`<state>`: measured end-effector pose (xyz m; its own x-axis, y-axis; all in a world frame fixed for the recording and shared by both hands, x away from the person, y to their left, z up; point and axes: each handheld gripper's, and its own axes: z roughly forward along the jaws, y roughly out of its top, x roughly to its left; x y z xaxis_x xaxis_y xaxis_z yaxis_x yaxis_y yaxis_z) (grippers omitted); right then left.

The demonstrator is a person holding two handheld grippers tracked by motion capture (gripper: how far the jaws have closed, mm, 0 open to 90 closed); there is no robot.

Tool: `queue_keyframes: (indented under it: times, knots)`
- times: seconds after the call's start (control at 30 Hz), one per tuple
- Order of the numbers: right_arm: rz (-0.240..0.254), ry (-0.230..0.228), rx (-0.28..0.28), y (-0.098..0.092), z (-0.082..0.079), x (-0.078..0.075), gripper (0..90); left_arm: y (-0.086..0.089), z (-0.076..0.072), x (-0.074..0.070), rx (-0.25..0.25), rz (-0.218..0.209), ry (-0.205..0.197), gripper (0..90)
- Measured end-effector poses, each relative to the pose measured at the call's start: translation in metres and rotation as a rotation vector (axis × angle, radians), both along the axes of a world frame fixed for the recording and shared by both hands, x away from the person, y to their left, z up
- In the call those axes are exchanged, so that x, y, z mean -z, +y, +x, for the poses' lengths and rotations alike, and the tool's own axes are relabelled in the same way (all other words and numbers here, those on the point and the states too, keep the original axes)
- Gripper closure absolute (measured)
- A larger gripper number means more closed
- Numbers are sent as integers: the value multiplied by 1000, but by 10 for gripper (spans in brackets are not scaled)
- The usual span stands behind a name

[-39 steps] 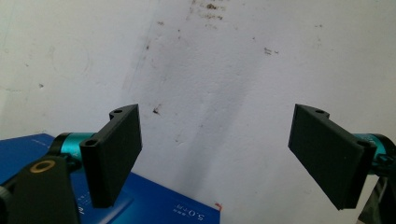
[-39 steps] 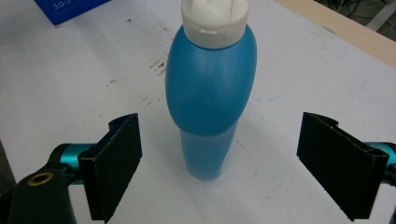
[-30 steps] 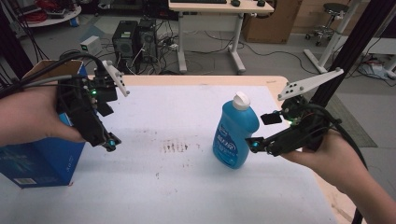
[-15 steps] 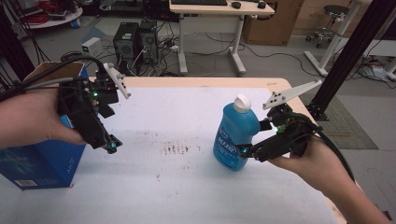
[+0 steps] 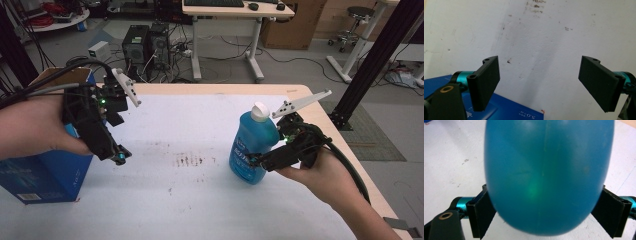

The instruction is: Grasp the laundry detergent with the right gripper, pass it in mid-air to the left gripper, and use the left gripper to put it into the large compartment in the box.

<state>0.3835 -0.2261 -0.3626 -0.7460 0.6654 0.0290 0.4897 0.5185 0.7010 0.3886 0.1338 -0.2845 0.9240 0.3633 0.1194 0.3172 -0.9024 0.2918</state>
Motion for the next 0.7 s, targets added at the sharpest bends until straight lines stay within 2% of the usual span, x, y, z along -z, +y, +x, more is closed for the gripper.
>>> queue_keyframes:
  times: [0.2, 0.23, 0.6, 0.63, 0.7]
  knots:
    - [-7, 9, 17, 0, 2, 3, 142, -1, 0, 0, 4, 5, 1, 175]
    - [-7, 8, 18, 1, 2, 3, 182, -1, 0, 0, 4, 4, 2, 175]
    - [-1, 1, 31, 3, 3, 6, 192, 0, 0, 1, -4, 2, 0, 175]
    - [1, 1, 30, 3, 3, 6, 246, 0, 0, 1, -3, 3, 0, 175]
    - [14, -3, 27, 2, 3, 6, 258, 0, 0, 1, -4, 1, -1, 175]
